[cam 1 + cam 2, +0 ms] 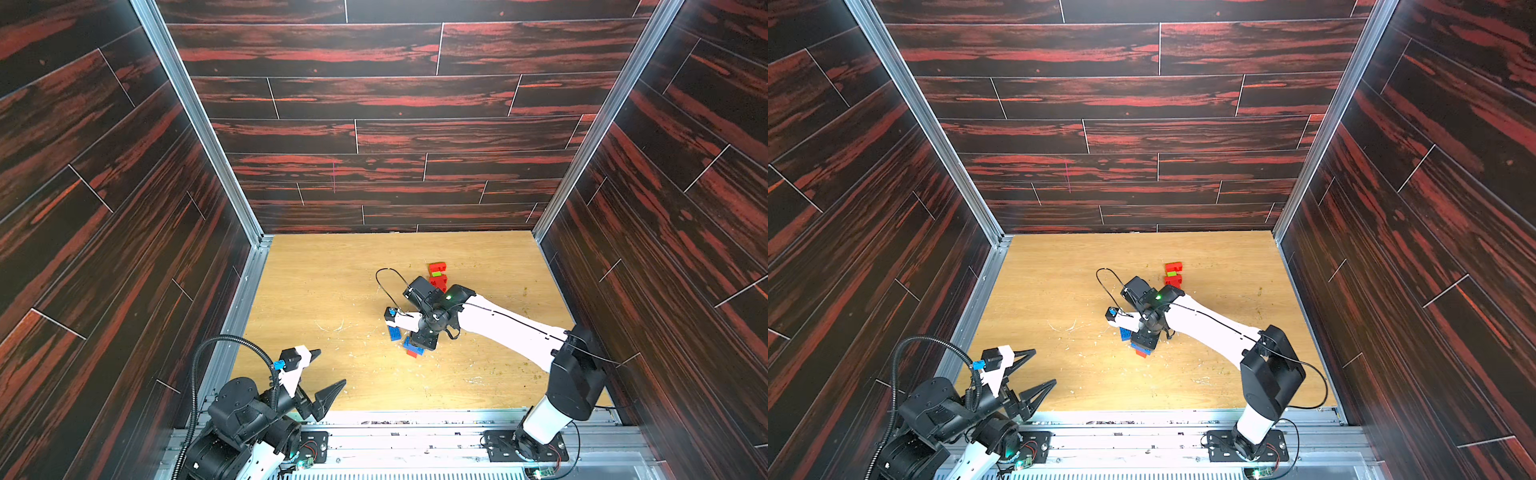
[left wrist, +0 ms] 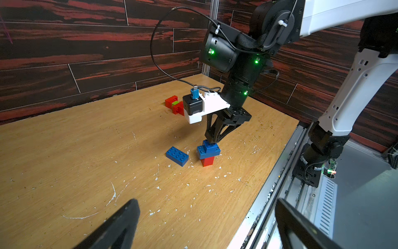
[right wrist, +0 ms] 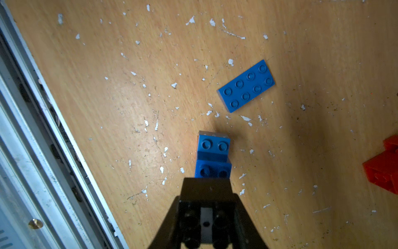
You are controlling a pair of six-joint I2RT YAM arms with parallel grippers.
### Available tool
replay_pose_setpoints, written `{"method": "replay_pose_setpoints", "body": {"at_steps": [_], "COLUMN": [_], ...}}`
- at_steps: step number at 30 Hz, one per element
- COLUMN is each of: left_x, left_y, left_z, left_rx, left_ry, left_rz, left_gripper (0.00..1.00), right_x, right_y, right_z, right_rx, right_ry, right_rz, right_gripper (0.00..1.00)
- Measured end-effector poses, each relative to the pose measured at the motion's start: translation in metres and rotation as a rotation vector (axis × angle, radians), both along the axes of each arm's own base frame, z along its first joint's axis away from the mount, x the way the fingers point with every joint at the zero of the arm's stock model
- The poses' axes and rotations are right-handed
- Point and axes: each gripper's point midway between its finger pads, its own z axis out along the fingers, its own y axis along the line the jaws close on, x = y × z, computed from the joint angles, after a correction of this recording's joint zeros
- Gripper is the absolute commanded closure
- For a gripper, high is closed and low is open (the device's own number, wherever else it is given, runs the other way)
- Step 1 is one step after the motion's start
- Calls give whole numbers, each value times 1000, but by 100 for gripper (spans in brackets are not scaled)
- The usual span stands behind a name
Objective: Assemble the letter f with lego
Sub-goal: Assemble the lego brick with the lego brick.
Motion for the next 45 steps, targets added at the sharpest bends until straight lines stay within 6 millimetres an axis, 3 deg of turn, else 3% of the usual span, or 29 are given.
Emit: {"method": "replay_pose_setpoints", "body": {"at_steps": [12,21,45], "left_x": [0,0,0], "left_y": [0,0,0], "left_z": [0,0,0], "left_rx": [0,0,0], "left_ry": [0,0,0], "left_rz": [0,0,0], "left_gripper": [0,0,0], "right_x": [6,3,6], "right_y": [1,-1,0], "right_z": [0,-17,-20], "right_rx": [-7,-56,-70], "right_ry": [17,63,81], "right_rz": [-29,-35,-64], "right_gripper": [77,77,77]}}
